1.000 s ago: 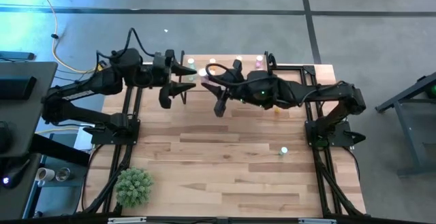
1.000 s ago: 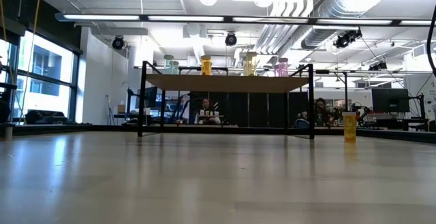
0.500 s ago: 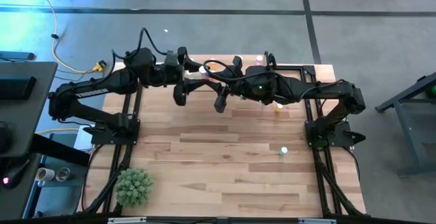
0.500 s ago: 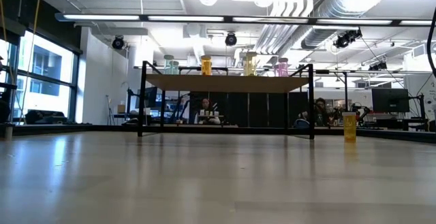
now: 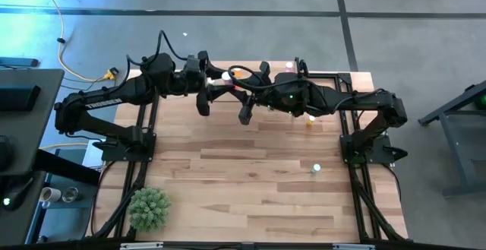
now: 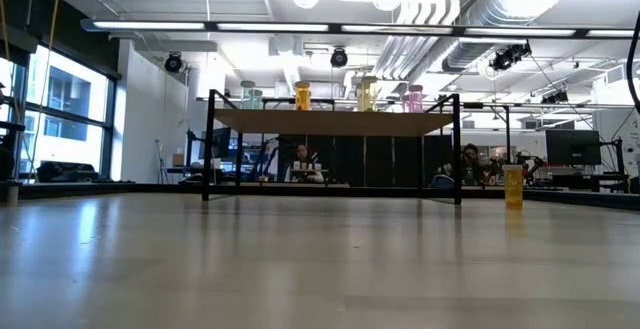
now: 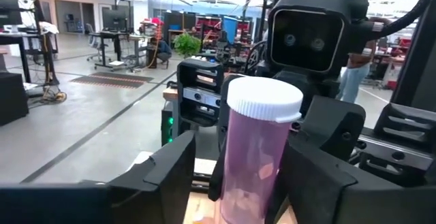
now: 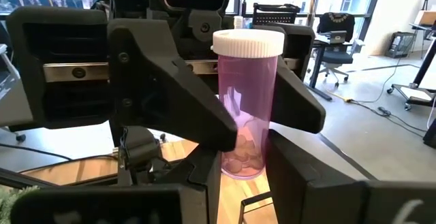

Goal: Pick and place medicine bottles onto shelf by color
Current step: Put the violet pill bottle on the shelf aligned with the other violet pill bottles

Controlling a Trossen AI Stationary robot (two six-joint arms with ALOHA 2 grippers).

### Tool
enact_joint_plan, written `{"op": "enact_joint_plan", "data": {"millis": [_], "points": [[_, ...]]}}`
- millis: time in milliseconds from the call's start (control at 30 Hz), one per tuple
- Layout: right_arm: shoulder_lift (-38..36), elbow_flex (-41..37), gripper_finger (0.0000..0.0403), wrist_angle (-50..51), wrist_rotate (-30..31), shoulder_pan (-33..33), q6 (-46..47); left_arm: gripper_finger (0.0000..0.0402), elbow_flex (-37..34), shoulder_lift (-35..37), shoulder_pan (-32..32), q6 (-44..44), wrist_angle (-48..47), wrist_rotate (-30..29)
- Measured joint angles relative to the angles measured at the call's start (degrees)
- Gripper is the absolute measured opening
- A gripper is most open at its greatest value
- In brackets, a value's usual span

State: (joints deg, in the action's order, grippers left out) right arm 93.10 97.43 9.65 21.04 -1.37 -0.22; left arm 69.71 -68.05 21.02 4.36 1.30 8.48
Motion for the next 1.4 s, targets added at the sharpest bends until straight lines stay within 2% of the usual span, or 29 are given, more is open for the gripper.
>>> {"op": "enact_joint_plan", "data": {"millis": [367,667,900,1033,1200,1400], "points": [[0.0,0.0,0.0078,0.0,0.0,0.0,0.2,0.0112,0.0,0.0,0.0,0.0,0.0,0.1],[0.0,0.0,0.0088,0.2,0.0,0.0,0.2,0.0103,0.0,0.0,-0.2,-1.5,-0.2,0.1],[0.0,0.0,0.0123,1.5,0.2,0.3,1.8,0.0102,0.0,0.0,-0.2,-1.7,-0.5,-0.6],[0.0,0.0,0.0156,4.3,0.4,0.8,1.8,0.0102,0.0,0.0,-0.2,-3.3,-0.6,-2.9],[-0.2,0.0,0.0194,12.4,0.0,2.2,3.9,0.0102,0.0,0.0,0.0,-4.7,-0.6,-7.1],[-2.3,0.0,0.0206,23.3,0.4,5.6,4.4,0.0102,0.0,0.0,0.0,-9.8,-6.1,-13.9]]}}
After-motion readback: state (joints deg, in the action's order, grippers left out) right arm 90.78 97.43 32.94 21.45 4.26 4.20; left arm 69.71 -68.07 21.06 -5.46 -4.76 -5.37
